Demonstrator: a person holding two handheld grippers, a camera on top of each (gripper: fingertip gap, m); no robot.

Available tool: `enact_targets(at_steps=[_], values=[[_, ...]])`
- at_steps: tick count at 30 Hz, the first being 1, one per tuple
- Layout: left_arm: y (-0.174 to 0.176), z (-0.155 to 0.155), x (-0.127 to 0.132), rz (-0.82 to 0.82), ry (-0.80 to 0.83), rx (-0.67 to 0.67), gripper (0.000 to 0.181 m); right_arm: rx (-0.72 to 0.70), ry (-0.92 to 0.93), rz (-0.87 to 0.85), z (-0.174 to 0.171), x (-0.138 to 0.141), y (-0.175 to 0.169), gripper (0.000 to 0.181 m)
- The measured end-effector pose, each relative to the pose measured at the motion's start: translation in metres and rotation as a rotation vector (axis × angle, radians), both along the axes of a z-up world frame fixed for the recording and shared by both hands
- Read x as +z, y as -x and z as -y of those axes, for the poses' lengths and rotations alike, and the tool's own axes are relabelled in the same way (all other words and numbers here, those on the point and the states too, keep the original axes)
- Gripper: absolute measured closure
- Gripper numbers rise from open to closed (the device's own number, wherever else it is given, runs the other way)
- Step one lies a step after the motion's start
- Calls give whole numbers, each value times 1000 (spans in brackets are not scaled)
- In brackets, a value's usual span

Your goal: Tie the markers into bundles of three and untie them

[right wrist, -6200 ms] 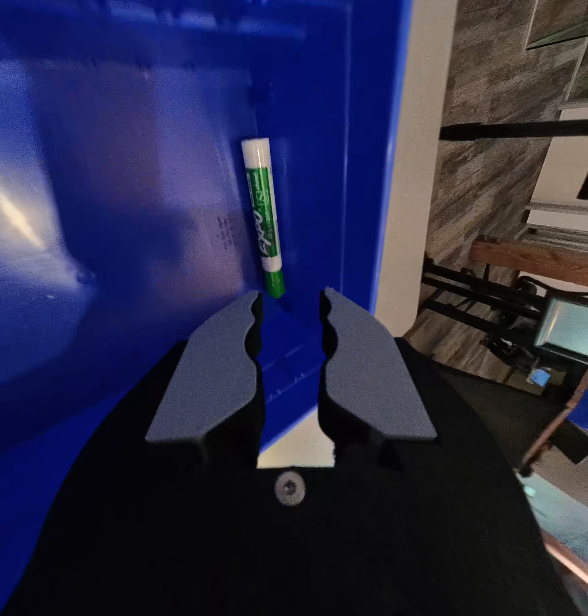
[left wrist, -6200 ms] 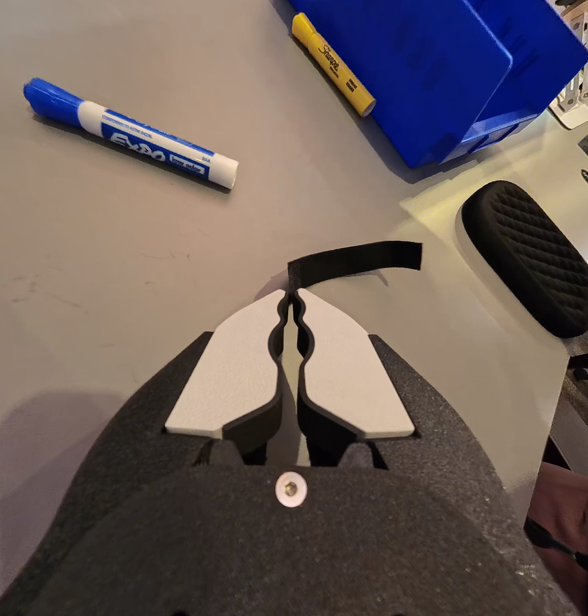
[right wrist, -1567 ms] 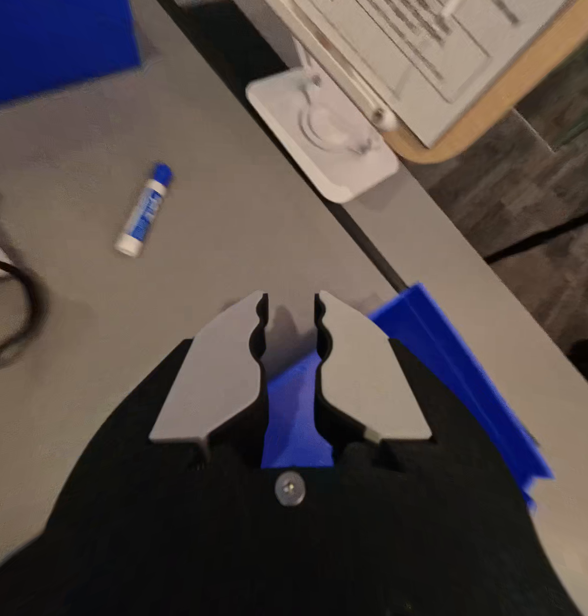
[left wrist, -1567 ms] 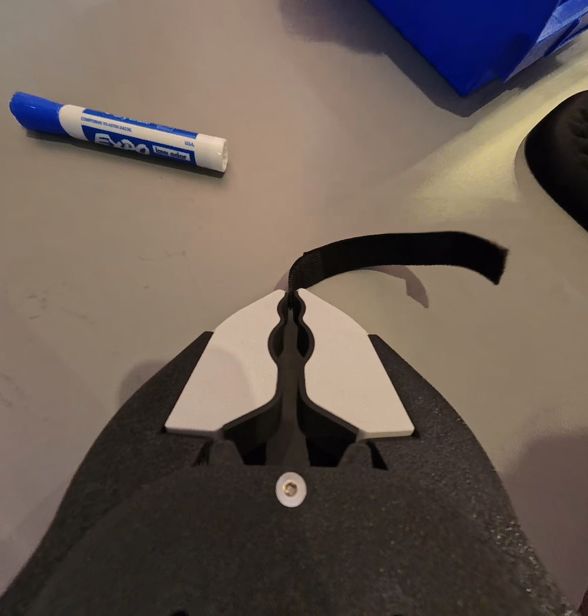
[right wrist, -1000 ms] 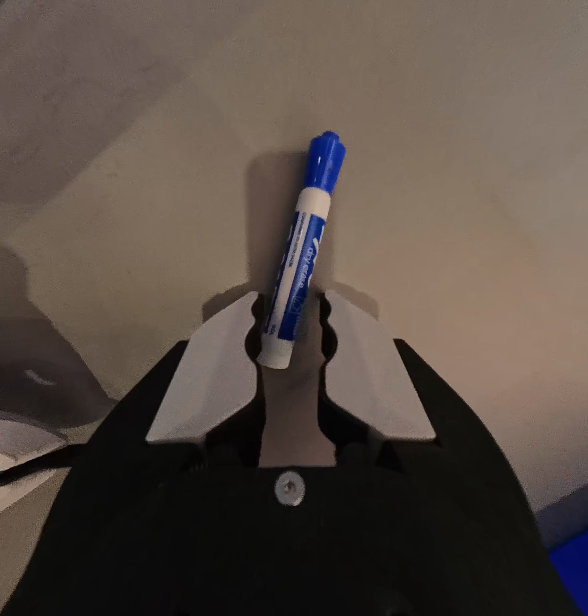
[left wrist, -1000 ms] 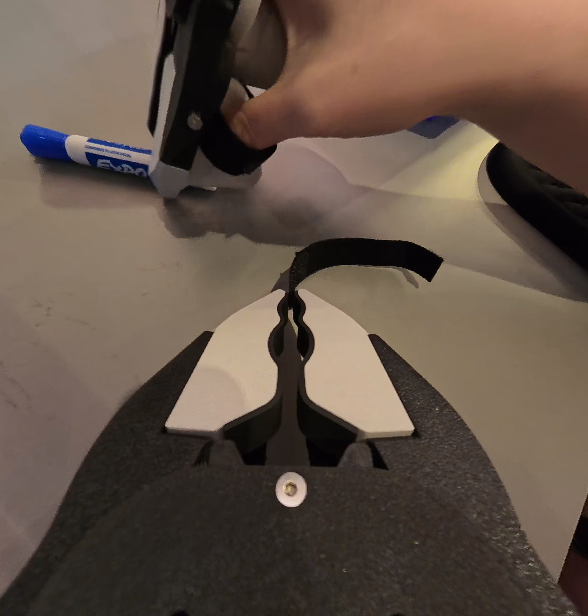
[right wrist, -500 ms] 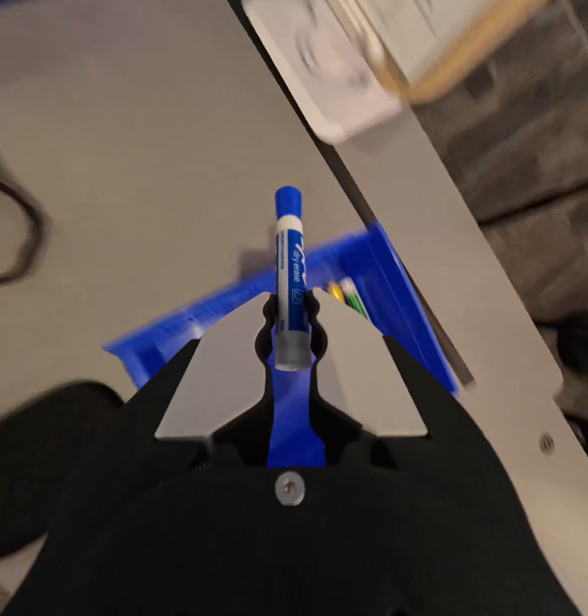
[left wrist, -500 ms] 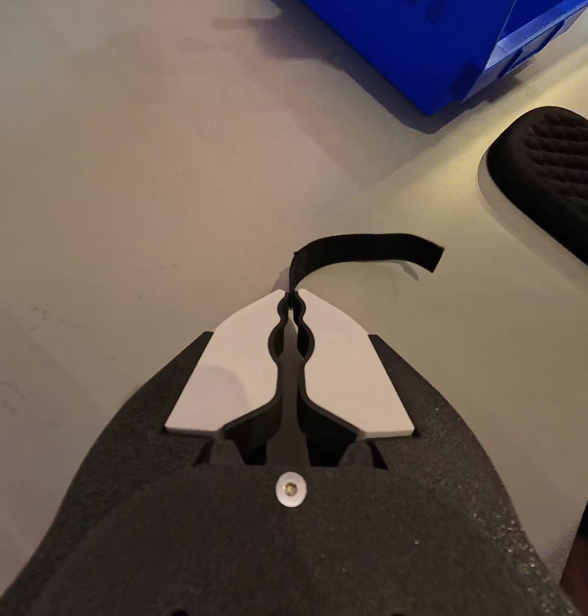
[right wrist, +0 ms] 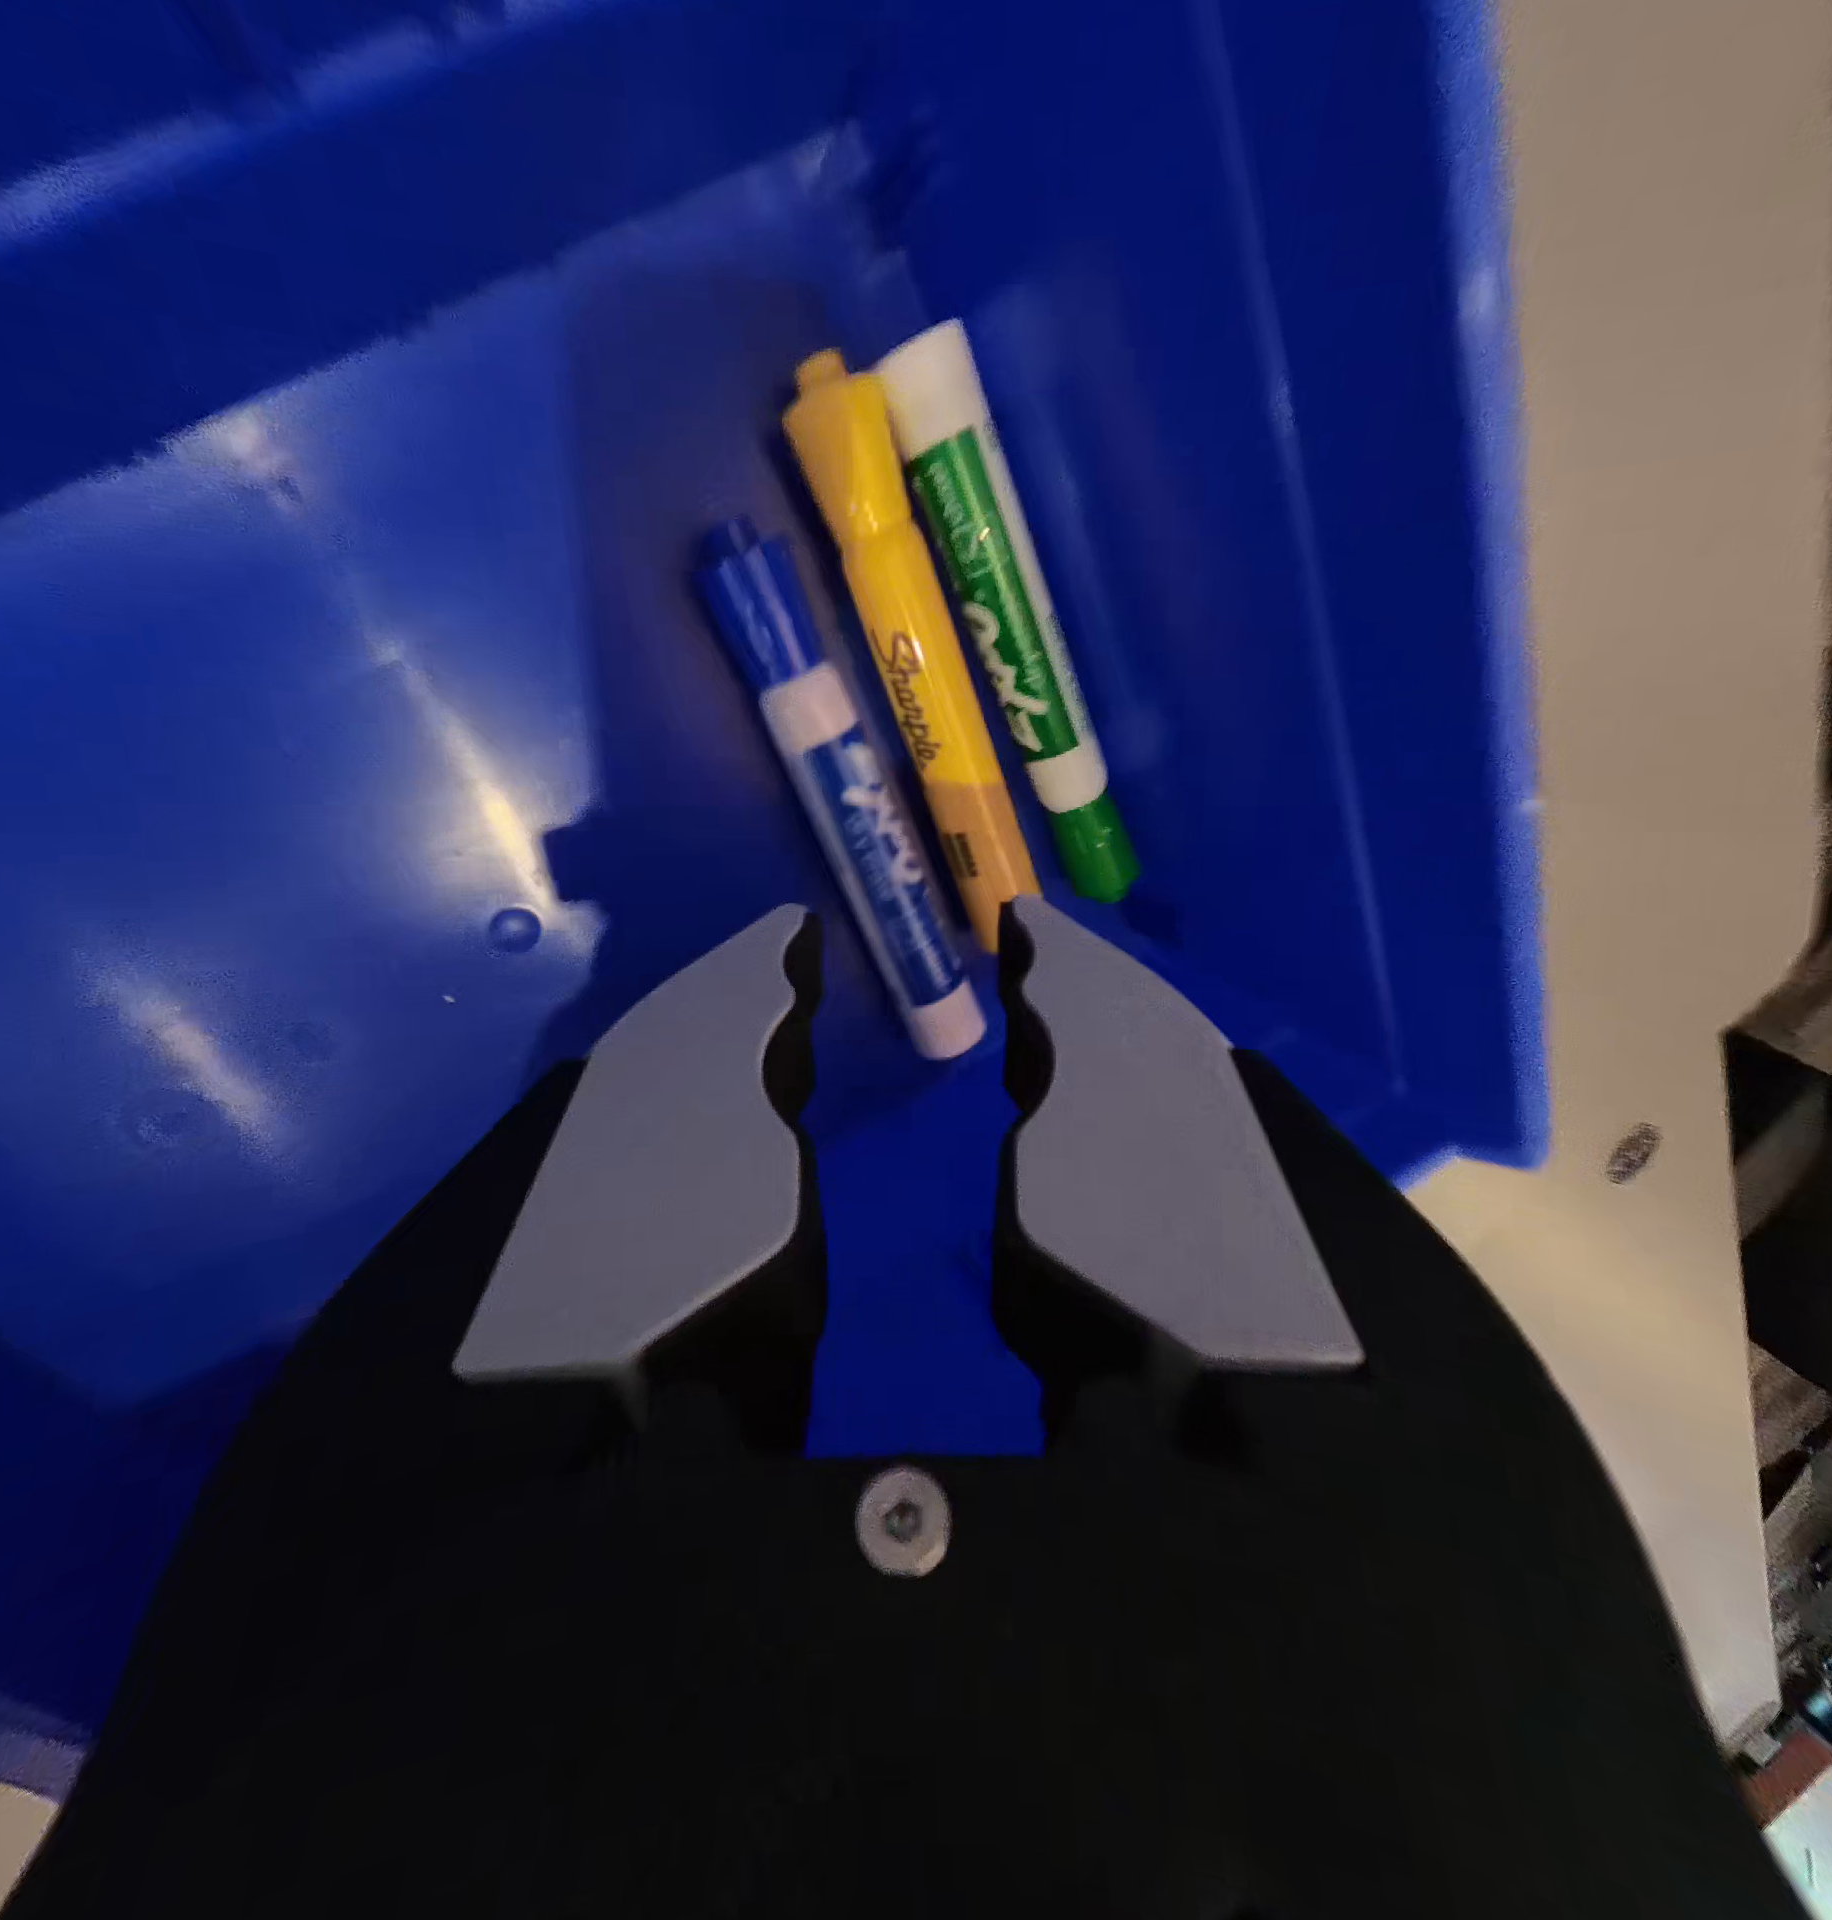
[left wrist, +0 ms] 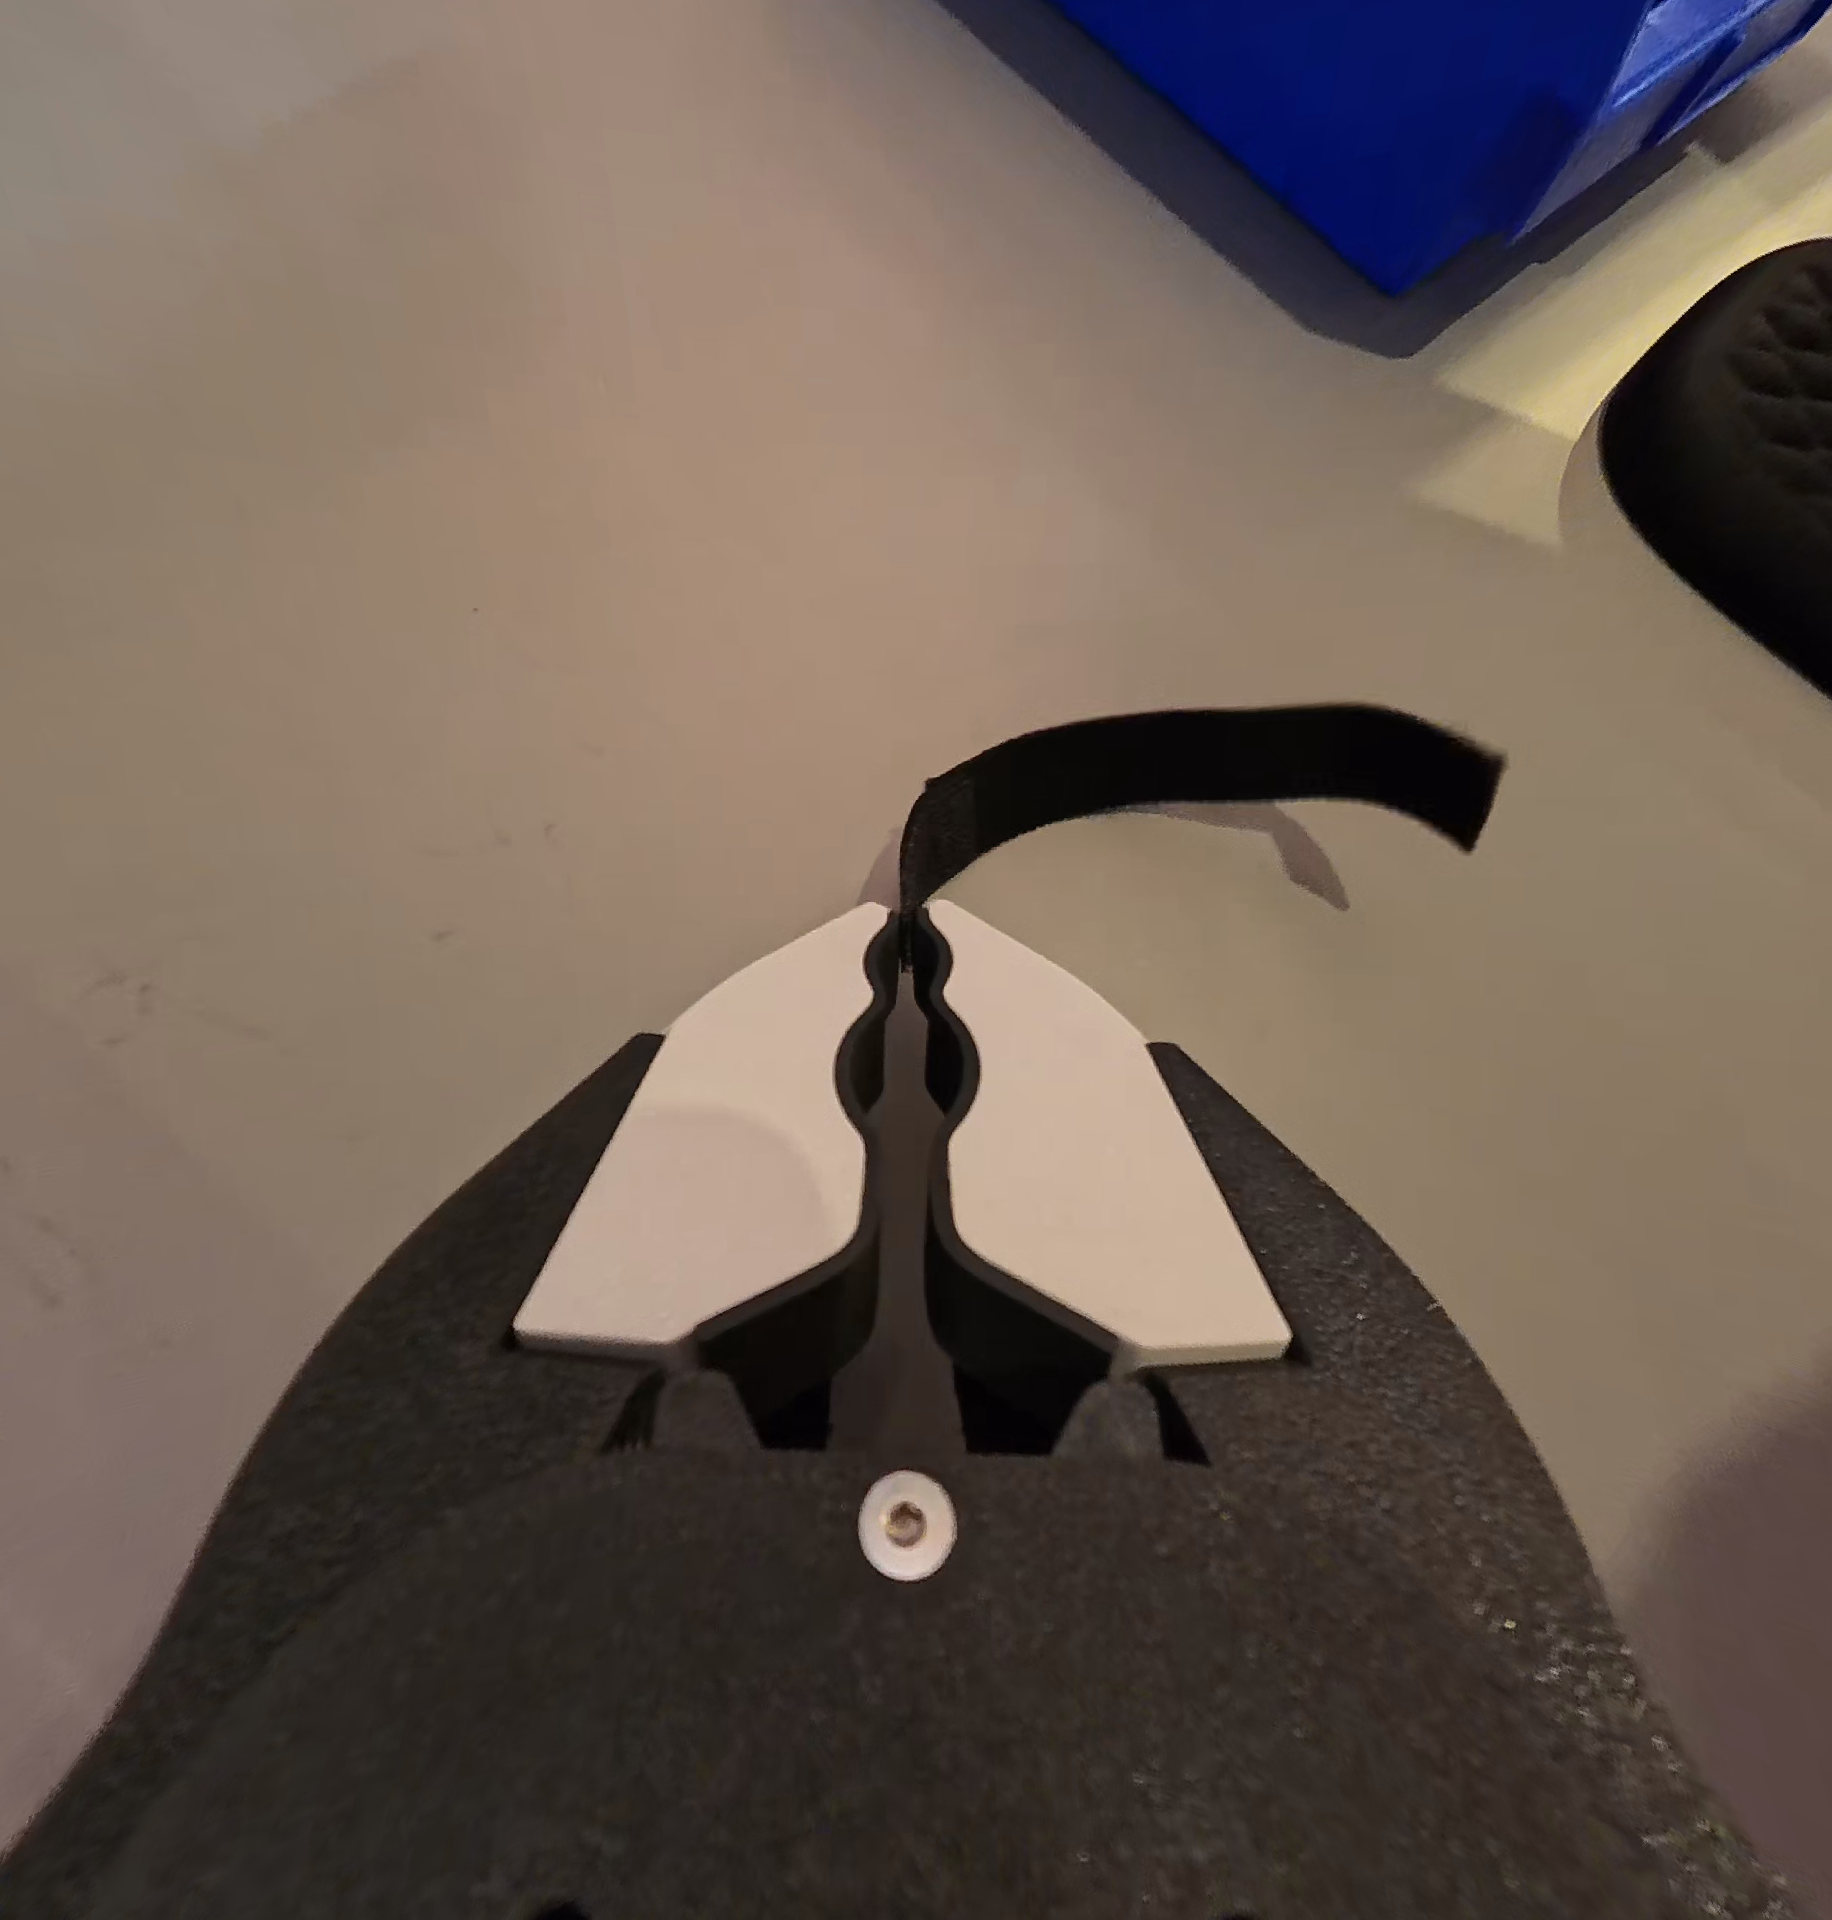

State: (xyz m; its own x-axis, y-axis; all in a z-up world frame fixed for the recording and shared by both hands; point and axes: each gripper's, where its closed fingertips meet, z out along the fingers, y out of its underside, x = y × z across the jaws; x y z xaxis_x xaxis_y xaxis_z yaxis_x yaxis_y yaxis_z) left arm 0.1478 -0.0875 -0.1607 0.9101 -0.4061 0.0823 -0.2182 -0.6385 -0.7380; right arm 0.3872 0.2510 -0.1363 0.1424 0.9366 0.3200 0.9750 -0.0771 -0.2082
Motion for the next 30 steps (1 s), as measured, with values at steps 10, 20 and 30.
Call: enact_targets(at_steps=[10, 20, 30], values=[[2, -1, 21, 74, -72, 25, 180, 204, 263, -775, 253, 123, 166, 160], [-1, 2, 46, 126, -169, 7, 180, 190, 509, -432, 313, 3, 214, 154], [-11, 6, 52, 157, -172, -38, 140, 164, 302, -336, 260, 57, 170, 177]])
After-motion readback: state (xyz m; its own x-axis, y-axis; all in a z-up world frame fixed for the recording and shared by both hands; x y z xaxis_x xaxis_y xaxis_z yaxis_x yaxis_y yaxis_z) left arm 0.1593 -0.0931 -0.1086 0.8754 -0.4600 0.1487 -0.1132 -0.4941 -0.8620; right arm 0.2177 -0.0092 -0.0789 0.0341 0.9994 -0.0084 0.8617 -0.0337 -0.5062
